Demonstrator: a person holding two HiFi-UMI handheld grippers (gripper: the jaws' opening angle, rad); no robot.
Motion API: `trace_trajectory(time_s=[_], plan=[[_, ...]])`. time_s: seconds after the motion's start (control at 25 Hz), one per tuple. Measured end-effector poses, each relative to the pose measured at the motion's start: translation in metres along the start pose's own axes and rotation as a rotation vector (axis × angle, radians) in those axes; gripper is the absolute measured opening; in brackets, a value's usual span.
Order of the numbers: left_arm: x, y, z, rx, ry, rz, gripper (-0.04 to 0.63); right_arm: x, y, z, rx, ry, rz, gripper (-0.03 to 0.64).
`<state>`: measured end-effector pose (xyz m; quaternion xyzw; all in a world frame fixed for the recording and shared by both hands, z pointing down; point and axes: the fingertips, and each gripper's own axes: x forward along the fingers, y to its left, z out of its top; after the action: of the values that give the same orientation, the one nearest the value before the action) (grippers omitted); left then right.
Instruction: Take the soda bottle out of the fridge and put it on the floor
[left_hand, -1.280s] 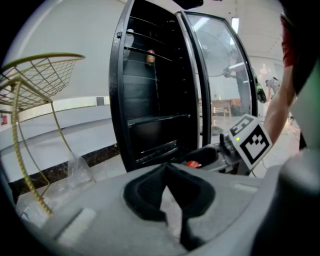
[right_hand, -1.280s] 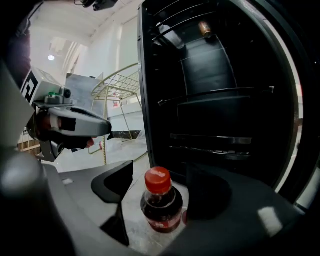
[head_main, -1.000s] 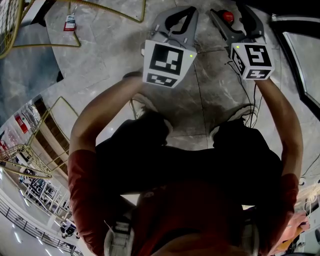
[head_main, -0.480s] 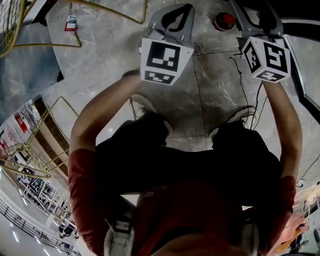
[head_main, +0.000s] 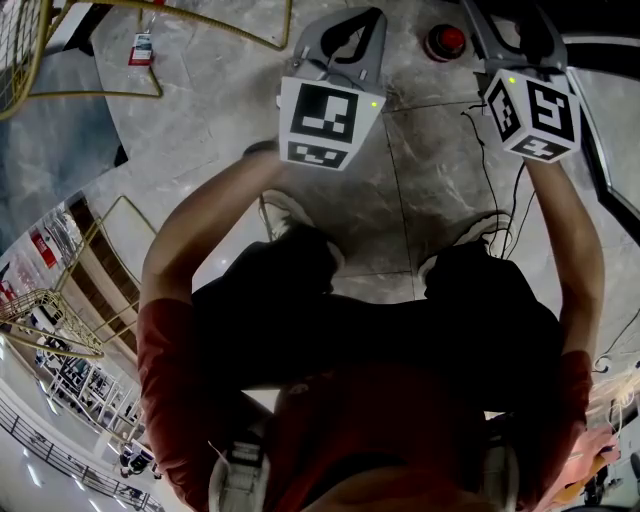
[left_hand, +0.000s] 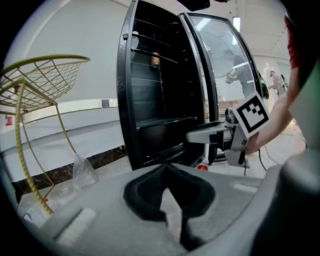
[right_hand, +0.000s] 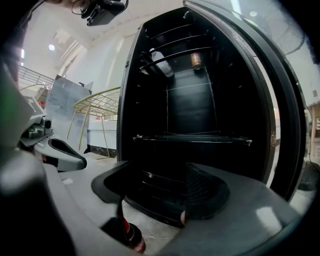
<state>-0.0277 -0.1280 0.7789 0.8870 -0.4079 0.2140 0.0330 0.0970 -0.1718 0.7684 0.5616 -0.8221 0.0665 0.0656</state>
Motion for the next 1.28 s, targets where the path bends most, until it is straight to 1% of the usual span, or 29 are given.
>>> trace_trajectory(time_s=[0.24, 0.56, 0.72, 0.96, 1.08, 1.2, 1.28], plan=[[-0.001, 0.001, -0.002, 0.002, 0.005, 0.001, -0.002, 0.001, -0.007, -0.001, -0.003, 0.006, -0.027, 0.313], [0.000, -0.002, -0.002, 0.006, 0.003, 0.000, -0.002, 0.000, -0.006, -0.007, -0.012, 0.025, -0.027, 0.305], [0.001, -0.001, -0.002, 0.003, 0.005, 0.000, -0.002, 0.001, -0.003, -0.009, -0.015, 0.034, -0.018, 0.252], [0.001, 0.000, -0.003, 0.000, 0.007, 0.000, -0.002, 0.001, -0.004, -0.010, -0.011, 0.033, -0.015, 0.203], [0.002, 0.000, -0.002, -0.001, 0.006, 0.000, -0.002, 0.002, -0.003, -0.011, -0.014, 0.038, -0.010, 0.163], [0.002, 0.000, -0.003, -0.004, 0.008, 0.001, -0.002, 0.002, -0.002, -0.011, -0.019, 0.039, -0.006, 0.113], [0.002, 0.000, -0.003, -0.004, 0.007, 0.001, -0.002, 0.002, -0.002, -0.011, -0.020, 0.038, -0.008, 0.068]])
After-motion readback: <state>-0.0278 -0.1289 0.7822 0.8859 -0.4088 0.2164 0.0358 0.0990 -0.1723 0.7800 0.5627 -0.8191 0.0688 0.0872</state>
